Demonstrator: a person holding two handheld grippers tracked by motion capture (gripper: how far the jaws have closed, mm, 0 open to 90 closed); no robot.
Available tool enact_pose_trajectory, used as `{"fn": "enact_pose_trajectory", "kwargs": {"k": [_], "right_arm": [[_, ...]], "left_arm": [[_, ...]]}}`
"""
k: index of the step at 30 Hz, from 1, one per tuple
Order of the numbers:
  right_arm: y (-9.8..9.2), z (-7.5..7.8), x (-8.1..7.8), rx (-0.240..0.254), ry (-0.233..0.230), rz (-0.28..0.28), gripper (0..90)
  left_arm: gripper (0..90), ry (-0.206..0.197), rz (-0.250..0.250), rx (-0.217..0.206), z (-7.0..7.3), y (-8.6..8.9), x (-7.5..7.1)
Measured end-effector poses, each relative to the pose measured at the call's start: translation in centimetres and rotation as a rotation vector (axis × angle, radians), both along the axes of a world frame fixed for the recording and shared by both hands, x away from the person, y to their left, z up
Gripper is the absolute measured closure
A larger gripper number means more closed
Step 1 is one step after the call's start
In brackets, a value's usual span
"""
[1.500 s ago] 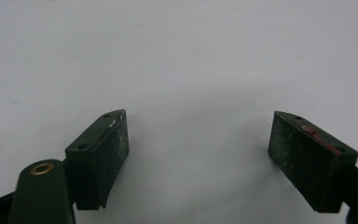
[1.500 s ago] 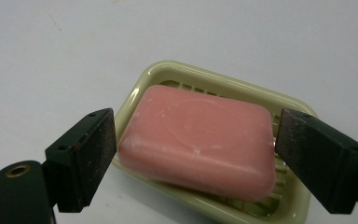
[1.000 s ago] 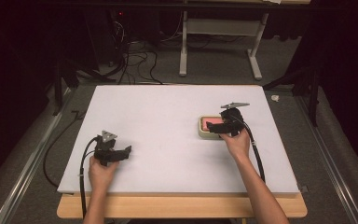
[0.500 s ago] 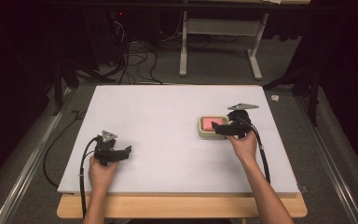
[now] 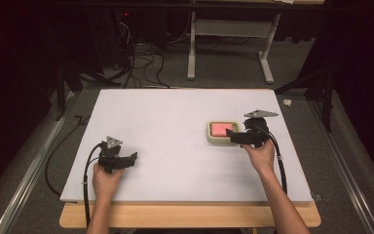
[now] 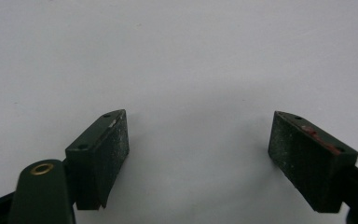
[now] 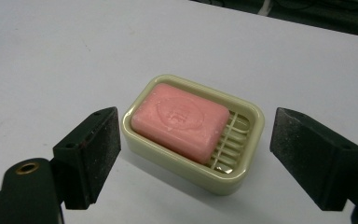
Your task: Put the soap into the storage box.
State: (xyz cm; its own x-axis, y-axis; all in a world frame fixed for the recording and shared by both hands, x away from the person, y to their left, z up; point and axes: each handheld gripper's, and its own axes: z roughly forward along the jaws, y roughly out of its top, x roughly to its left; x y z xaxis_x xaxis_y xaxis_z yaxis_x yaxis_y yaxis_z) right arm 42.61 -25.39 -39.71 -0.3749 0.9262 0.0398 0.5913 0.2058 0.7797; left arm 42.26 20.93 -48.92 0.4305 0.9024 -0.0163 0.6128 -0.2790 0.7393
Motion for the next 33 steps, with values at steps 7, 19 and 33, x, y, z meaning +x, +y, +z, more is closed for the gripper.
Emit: {"fn": "enact_pose_trajectory", "kwargs": {"k": [7, 19, 33], "right_arm": [[-0.4, 0.3, -0.6, 0.001, -0.011, 0.001, 17.6], [-1.7, 0.4, -2.0, 0.012, -0.030, -0.026, 18.3], [-3.3, 0.0, -3.3, 0.020, -0.045, -0.052, 18.5]], "left_arm": [[20.7, 0.000, 0.000, 0.000, 0.0, 0.0, 0.0], [20.7, 0.000, 0.000, 0.000, 0.0, 0.0, 0.0], [20.7, 0.000, 0.000, 0.000, 0.0, 0.0, 0.0]]}}
